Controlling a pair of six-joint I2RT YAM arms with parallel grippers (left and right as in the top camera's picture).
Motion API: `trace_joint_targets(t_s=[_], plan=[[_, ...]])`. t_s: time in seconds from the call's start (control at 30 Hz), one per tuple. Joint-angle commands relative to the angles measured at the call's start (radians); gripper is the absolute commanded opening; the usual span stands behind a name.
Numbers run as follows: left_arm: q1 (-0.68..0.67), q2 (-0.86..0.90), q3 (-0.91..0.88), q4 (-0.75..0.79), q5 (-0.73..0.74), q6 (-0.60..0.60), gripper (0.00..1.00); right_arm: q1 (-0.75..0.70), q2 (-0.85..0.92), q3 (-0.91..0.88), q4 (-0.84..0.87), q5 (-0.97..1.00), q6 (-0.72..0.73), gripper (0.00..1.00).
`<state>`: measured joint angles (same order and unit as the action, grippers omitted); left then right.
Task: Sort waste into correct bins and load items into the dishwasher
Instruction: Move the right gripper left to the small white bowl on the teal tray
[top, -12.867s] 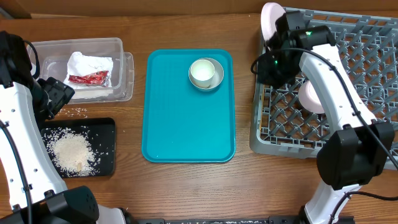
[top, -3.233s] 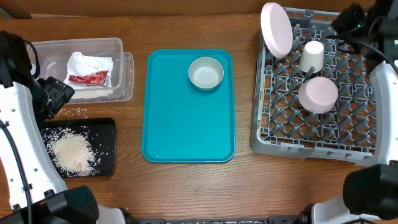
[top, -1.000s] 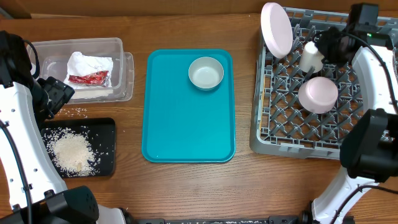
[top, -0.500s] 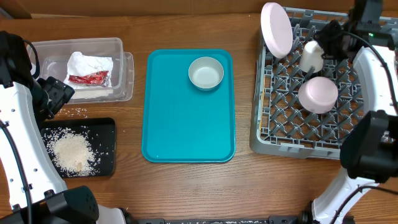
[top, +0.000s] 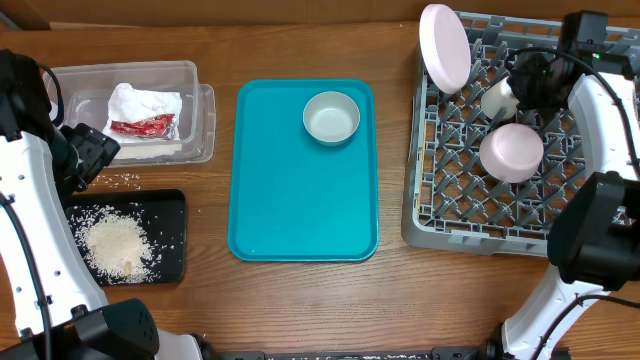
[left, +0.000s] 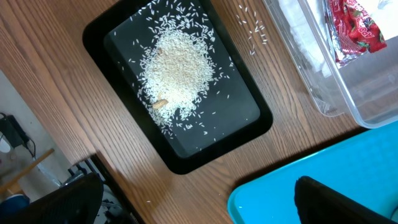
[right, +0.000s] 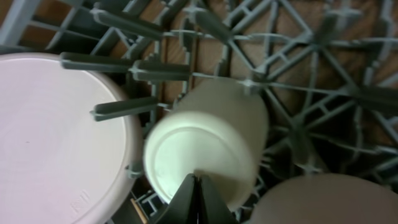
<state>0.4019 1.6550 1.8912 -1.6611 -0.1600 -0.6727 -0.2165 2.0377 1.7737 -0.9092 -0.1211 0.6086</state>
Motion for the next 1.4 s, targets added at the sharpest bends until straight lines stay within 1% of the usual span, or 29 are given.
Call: trace_joint_targets(t_s=[0.0,0.13,0.2,0.23,0.27,0.33,0.43,0.5,0.57,0.63,0.7,0.8,0.87,1.0,1.1,1.27,1.37], plan=[[0.003,0.006,0.000,-0.002,-0.003,0.019,1.00,0.000,-0.105,-0.005,-0.005,0.013,0.008,0.04],[0.003,0.006,0.000,-0.002,-0.003,0.019,1.00,0.026,-0.226,-0.005,0.007,-0.048,-0.013,0.04],[0.003,0.006,0.000,-0.002,-0.003,0.019,1.00,0.042,-0.281,-0.005,0.018,-0.121,-0.013,0.08],[0.003,0.006,0.000,-0.002,-0.003,0.019,1.00,0.050,-0.301,-0.005,0.023,-0.161,-0.009,0.14],[0.003,0.006,0.000,-0.002,-0.003,0.019,1.00,0.063,-0.320,-0.005,0.026,-0.212,-0.004,0.26],[0.003,0.006,0.000,-0.002,-0.003,0.019,1.00,0.098,-0.335,-0.005,0.032,-0.293,-0.002,0.43],[0.003,0.006,0.000,-0.002,-0.003,0.019,1.00,0.178,-0.326,-0.006,0.036,-0.325,-0.007,0.63],[0.003,0.006,0.000,-0.002,-0.003,0.019,1.00,0.261,-0.307,-0.006,0.040,-0.283,-0.040,0.70],[0.003,0.006,0.000,-0.002,-0.003,0.019,1.00,0.359,-0.277,-0.006,0.041,-0.201,-0.065,0.73],[0.003,0.006,0.000,-0.002,-0.003,0.019,1.00,0.462,-0.232,-0.006,0.042,-0.092,-0.067,0.83],[0.003,0.006,0.000,-0.002,-0.003,0.019,1.00,0.559,-0.176,-0.006,0.056,0.008,-0.068,0.90],[0.003,0.006,0.000,-0.002,-0.003,0.019,1.00,0.689,-0.075,-0.006,0.105,0.117,-0.156,0.93],[0.003,0.006,0.000,-0.002,-0.003,0.019,0.99,0.754,-0.007,-0.006,0.135,0.160,-0.241,0.98],[0.003,0.006,0.000,-0.002,-0.003,0.019,1.00,0.840,0.093,-0.006,0.153,0.253,-0.305,1.00],[0.003,0.006,0.000,-0.002,-0.003,0.019,1.00,0.869,0.121,-0.006,0.157,0.285,-0.349,0.99],[0.003,0.006,0.000,-0.002,-0.003,0.019,1.00,0.877,0.126,-0.006,0.176,0.308,-0.444,0.97],[0.003,0.006,0.000,-0.002,-0.003,0.019,1.00,0.877,0.127,-0.006,0.192,0.308,-0.530,0.93]])
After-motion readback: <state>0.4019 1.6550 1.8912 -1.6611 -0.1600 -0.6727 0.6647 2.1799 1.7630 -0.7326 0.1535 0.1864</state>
